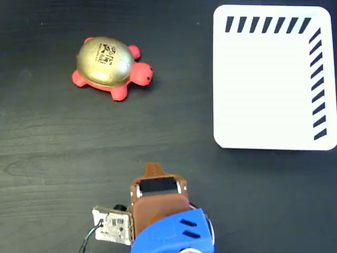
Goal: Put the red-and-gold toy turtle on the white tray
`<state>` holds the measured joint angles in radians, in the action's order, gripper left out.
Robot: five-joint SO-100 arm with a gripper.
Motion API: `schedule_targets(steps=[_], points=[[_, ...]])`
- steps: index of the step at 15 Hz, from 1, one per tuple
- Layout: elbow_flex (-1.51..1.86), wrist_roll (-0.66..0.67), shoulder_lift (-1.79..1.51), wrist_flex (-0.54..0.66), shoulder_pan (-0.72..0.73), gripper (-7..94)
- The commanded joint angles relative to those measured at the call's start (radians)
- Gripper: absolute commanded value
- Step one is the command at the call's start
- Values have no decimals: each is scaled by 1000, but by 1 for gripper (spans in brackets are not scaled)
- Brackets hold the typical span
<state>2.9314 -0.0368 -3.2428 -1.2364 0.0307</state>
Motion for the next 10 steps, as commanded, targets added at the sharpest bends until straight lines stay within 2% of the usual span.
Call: schedule_targets(steps=[1, 8, 10], points=[[-11, 0, -11, -15, 21, 0], [-11, 28, -11, -15, 51, 0], [-11, -20, 3, 0, 48, 0]])
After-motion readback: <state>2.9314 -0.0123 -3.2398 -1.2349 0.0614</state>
